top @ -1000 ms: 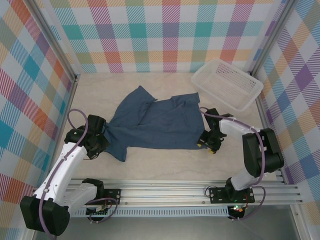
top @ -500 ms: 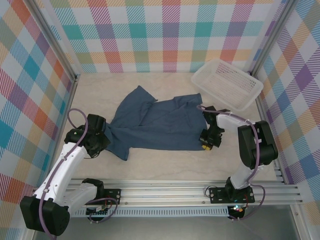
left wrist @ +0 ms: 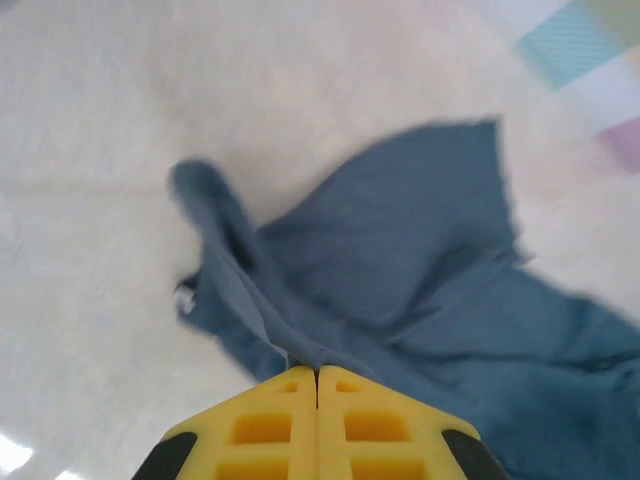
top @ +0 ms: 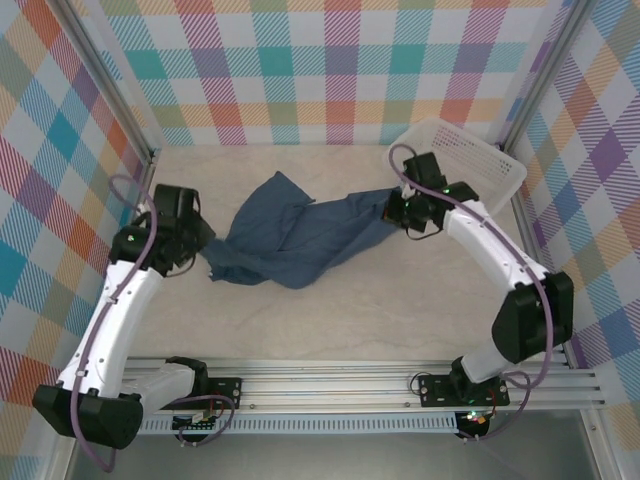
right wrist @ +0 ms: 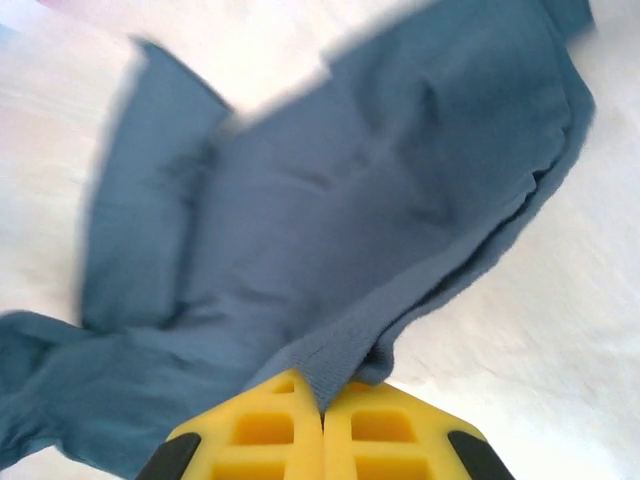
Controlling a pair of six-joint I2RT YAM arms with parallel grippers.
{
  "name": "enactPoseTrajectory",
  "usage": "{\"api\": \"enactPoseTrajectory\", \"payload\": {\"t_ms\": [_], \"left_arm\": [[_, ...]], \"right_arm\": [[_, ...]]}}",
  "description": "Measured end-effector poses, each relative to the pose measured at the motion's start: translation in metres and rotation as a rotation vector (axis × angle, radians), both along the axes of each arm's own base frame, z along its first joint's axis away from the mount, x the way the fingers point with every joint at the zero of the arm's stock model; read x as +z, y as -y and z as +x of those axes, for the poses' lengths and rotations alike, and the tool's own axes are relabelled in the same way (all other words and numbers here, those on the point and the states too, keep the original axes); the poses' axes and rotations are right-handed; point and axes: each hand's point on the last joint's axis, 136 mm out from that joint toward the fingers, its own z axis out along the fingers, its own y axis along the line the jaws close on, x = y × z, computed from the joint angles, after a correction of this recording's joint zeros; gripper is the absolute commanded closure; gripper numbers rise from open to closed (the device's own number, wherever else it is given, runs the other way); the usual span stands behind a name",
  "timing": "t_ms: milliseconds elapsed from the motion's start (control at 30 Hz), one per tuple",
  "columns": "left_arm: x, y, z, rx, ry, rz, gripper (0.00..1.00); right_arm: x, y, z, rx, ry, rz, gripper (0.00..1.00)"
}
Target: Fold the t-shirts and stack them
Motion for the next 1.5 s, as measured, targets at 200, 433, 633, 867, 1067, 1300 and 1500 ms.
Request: {"api": "enactPoseTrajectory", "payload": {"t_ms": [200, 433, 633, 867, 1067, 1300, 1500], "left_arm": [[0.098, -0.014, -0.024, 0.036, 0.316, -0.013, 1.0], [0.215, -0.029, -0.098, 0.026, 0.693, -0.037, 1.0], [0.286, -0.031, -0.121, 0.014, 0.87, -0.063, 1.0], [0.3, -0.005, -0.017, -0.062, 0.759, 0.0, 1.0], [0.212, -0.023, 0.109, -0.064, 0.482, -0.018, 1.0], [0.173, -0.034, 0.156, -0.123, 0.399, -0.156, 1.0], [0.207, -0.024, 0.141, -0.18, 0.489, -0.168, 1.0]], "right_arm": [[0.112, -0.002, -0.028, 0.074, 0.295, 0.134, 1.0], [0.209, 0.013, -0.099, 0.142, 0.565, 0.251, 1.0], [0.262, 0.013, -0.125, 0.178, 0.67, 0.343, 1.0], [0.238, -0.013, -0.058, 0.167, 0.53, 0.378, 1.0], [0.158, -0.04, 0.041, 0.123, 0.298, 0.368, 1.0], [0.154, -0.036, 0.098, 0.08, 0.29, 0.379, 1.0], [0.204, -0.02, 0.097, 0.07, 0.41, 0.4, 1.0]]}}
